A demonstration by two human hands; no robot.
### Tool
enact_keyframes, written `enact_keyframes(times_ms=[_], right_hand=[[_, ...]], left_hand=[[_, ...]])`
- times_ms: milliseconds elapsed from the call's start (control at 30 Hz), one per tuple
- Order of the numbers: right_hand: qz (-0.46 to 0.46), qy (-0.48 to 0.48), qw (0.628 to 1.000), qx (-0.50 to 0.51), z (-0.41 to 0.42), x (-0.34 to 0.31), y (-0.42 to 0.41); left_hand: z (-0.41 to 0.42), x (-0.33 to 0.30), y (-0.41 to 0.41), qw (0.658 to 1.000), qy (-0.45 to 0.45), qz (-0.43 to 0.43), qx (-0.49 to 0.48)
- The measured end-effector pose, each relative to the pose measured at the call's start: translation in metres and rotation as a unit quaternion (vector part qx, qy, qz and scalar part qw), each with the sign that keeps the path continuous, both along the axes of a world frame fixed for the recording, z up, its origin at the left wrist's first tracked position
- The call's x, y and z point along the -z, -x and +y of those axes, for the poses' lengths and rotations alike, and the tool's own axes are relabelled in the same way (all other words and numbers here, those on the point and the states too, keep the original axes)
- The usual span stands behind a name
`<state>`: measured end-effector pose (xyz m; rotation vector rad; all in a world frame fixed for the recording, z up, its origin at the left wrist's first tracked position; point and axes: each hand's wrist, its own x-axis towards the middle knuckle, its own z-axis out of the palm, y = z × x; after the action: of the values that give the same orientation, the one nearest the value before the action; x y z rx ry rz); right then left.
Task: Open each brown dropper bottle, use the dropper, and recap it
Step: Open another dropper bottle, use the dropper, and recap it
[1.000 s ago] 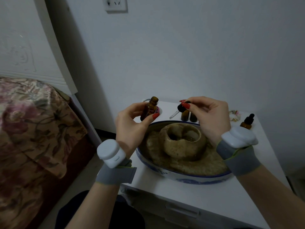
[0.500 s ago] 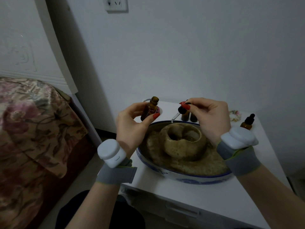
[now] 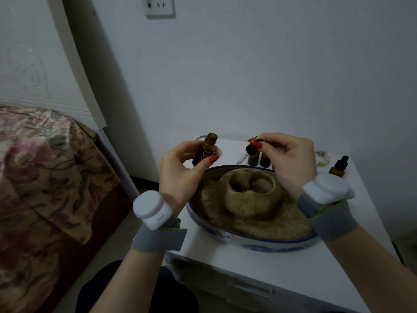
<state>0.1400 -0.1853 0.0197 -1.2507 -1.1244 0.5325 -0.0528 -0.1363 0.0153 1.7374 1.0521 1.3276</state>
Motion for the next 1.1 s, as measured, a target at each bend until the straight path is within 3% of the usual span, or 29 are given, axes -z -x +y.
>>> enact_keyframes(times_ms=[433, 1100], right_hand=[[0.023, -0.030, 0.999, 0.021, -0.009, -0.007, -0.001], [0.091, -0.072, 0.993, 0.034, -0.033, -0.026, -0.009]], left_hand=[[0.002, 0.006, 0.000, 0.997, 0.037, 0.059, 0.027], [-0.005, 0.017, -0.016, 0.990, 0.003, 0.115, 0.080]])
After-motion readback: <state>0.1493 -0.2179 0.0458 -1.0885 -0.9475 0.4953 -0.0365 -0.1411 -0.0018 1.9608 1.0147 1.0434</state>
